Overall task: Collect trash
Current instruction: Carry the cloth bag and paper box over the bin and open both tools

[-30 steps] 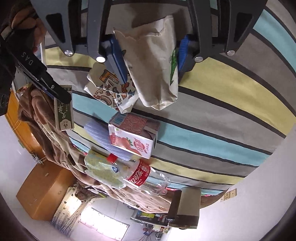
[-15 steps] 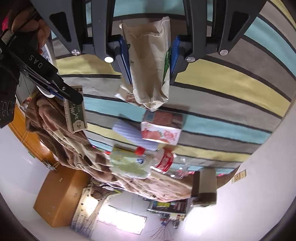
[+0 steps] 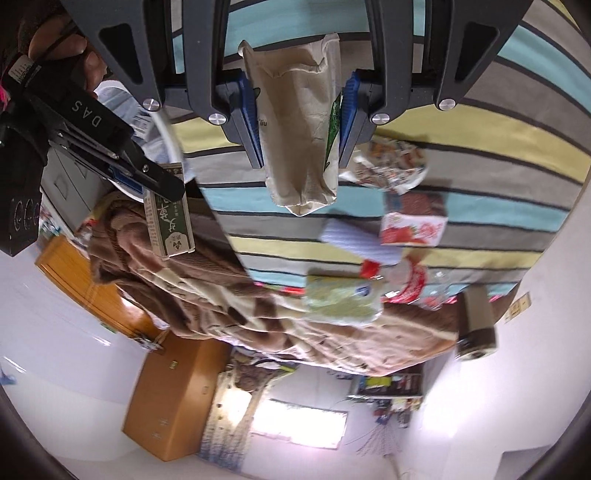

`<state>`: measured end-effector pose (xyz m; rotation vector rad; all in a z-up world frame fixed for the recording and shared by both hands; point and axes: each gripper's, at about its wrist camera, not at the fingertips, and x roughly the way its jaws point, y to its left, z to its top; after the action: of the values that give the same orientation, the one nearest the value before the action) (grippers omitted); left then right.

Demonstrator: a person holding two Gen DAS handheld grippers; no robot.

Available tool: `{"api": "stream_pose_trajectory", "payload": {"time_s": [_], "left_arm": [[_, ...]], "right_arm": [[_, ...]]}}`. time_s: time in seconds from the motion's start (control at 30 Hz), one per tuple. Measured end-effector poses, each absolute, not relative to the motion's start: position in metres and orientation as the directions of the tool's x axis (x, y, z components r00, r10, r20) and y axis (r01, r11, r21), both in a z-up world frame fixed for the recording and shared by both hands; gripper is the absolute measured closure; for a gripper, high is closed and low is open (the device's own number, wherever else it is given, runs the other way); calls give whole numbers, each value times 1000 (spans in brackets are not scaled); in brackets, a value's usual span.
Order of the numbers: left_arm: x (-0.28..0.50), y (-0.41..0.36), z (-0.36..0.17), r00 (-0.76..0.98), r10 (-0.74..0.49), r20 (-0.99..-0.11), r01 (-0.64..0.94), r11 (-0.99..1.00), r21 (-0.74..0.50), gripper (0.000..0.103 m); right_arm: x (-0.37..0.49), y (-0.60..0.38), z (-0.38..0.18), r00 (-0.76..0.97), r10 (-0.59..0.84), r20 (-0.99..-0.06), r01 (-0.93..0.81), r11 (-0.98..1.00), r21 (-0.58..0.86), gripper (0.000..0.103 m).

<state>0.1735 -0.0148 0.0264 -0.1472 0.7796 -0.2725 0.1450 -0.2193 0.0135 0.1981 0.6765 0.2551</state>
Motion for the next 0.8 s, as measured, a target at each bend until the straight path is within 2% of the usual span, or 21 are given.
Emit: {"api": "stream_pose_trajectory", "payload": {"time_s": [0.5, 0.8], "left_arm": [[174, -121, 40, 635, -417, -651, 389, 900, -198, 65], [185, -172, 35, 587, -476, -655, 468, 860, -206, 65]], "right_arm": [[115, -294, 17, 800, 119, -588, 36, 969, 245, 70], [111, -322, 4, 774, 27, -633, 145, 965, 218, 70]]}}
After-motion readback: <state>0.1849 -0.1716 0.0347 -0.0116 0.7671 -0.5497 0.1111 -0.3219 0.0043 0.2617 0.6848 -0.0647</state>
